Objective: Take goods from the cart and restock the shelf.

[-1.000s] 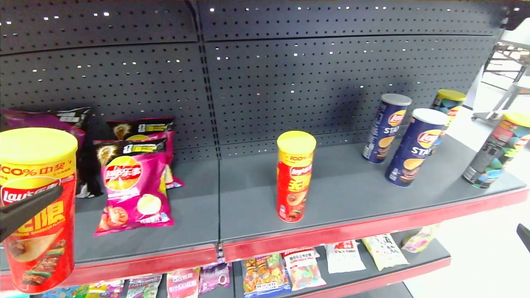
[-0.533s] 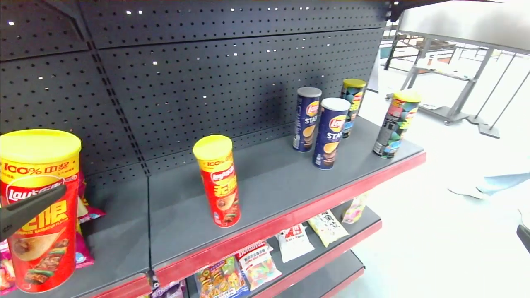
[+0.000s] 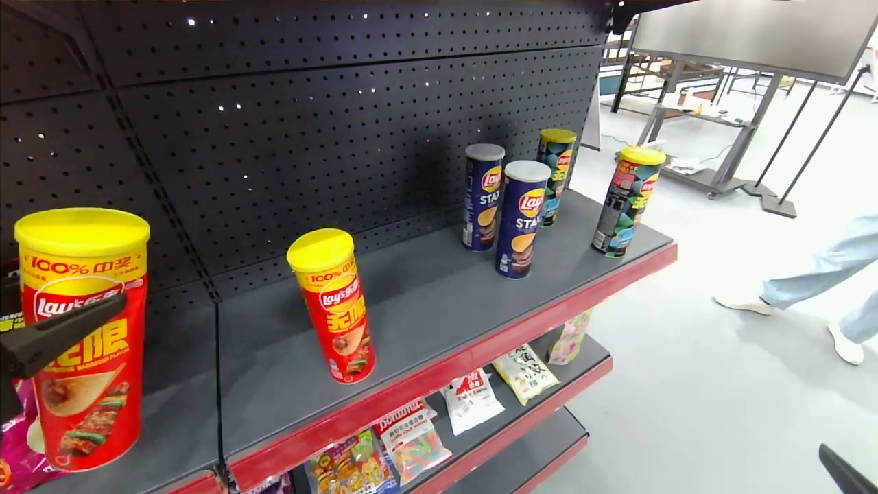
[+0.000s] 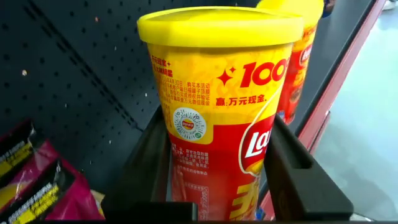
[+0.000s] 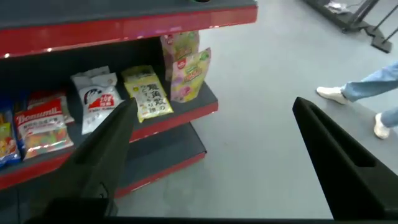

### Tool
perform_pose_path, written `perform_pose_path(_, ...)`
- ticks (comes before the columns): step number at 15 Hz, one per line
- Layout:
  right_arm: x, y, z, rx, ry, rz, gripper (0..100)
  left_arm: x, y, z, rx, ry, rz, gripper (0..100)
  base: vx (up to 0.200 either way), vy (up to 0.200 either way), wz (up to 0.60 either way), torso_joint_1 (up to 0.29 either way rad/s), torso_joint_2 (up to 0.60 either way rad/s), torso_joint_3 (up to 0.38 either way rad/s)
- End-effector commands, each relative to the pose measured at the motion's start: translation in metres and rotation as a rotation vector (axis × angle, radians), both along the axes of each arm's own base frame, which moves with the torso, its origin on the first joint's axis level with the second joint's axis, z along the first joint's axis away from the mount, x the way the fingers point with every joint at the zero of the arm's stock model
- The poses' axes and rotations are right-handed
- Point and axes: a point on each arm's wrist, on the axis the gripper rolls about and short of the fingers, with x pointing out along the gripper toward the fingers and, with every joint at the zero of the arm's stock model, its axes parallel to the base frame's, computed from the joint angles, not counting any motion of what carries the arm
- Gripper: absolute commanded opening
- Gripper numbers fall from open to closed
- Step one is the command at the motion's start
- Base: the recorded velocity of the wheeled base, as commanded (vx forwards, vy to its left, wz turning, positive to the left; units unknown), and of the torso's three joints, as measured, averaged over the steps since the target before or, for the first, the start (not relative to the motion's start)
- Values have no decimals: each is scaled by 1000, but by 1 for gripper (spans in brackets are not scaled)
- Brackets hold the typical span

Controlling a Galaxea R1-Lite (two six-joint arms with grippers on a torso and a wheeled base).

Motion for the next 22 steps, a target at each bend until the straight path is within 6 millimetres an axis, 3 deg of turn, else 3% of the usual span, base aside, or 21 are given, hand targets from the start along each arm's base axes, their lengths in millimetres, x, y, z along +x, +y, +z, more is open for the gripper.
perform_pose_path(1, -23, 2, -11, 0, -67, 42, 100, 6, 1, -4, -10, 28, 2, 0, 0, 0, 0, 0, 0, 0)
perform_pose_path(8, -23, 2, -6, -1, -67, 34, 100, 8, 1, -6, -21, 44, 2, 0, 0, 0, 0, 0, 0, 0)
perform_pose_path(13, -26, 3, -15, 6, -67, 66, 100, 22, -5, -11, -69, 106, -59, 0, 0, 0, 0, 0, 0, 0)
perform_pose_path(16, -42, 4, -28, 31, -47, 89, 100, 40, -6, -9, -75, 67, -75, 0, 0, 0, 0, 0, 0, 0)
perform_pose_path(22, -47, 4, -29, 52, -106, 67, 100, 62, -8, -10, -122, 72, -88, 0, 0, 0, 0, 0, 0, 0)
